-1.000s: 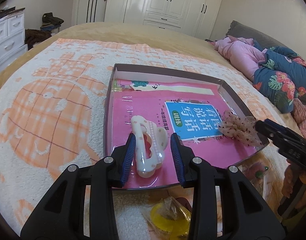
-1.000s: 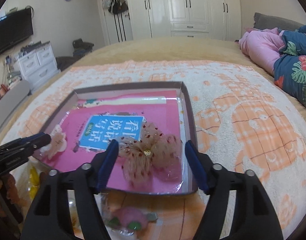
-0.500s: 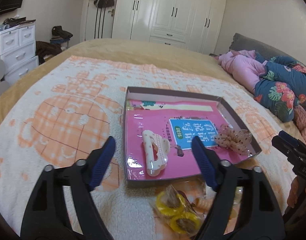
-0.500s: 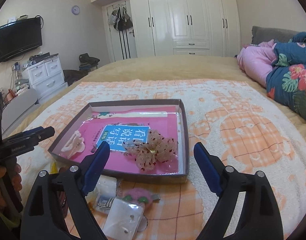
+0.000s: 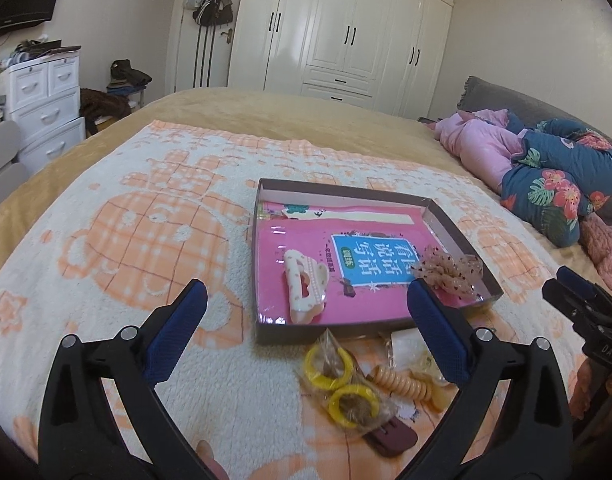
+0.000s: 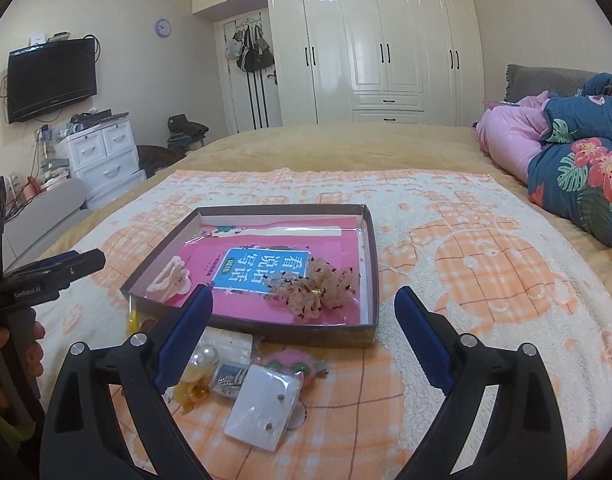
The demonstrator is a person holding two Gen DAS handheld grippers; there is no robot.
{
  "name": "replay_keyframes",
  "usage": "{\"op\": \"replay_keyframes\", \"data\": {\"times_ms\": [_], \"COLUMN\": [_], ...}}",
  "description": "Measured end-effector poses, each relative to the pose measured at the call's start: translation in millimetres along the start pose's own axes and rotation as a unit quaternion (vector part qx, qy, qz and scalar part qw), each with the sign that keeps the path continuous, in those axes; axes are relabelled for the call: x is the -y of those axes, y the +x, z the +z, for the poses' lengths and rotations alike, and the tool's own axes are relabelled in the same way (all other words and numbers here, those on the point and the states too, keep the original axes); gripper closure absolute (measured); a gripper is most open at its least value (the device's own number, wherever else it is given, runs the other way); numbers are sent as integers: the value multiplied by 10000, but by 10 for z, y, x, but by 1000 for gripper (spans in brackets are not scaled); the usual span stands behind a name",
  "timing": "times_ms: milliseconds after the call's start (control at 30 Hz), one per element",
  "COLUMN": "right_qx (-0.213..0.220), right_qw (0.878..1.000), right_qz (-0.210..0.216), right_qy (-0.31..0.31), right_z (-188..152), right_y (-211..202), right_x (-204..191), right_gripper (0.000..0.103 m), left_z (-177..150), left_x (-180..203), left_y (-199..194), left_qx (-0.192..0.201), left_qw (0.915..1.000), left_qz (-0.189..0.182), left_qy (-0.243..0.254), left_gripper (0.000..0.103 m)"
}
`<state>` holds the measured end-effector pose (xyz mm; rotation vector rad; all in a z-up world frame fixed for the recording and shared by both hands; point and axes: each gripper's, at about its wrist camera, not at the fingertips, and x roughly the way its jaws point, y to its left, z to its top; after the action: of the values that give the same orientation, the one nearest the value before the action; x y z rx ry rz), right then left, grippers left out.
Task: Organize jewelry
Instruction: 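Withdraw both grippers from the tray back toward the remaining accessories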
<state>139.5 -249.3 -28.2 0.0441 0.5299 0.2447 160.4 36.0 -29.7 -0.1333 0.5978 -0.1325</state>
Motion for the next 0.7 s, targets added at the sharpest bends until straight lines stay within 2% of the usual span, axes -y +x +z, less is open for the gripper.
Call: {"op": "replay_keyframes", "data": {"times_ms": [467,700], "right_qx": [104,-43], "right_qw": [9996,9992], "right_qz": [32,126], "right_qy": [-255,-366], "right_z": [-166,-326], "right_y": [-226,-251], "right_x": [-131,-224], "right_gripper": [12,12], "left_z": [-230,-330], "left_x": [-9,43], "left_y": [-241,-324], "left_qx": [96,128], "left_qw": [9999,9999], "left_qz": [25,-18], "left_qy": [-28,47], "left_gripper": [11,11]}}
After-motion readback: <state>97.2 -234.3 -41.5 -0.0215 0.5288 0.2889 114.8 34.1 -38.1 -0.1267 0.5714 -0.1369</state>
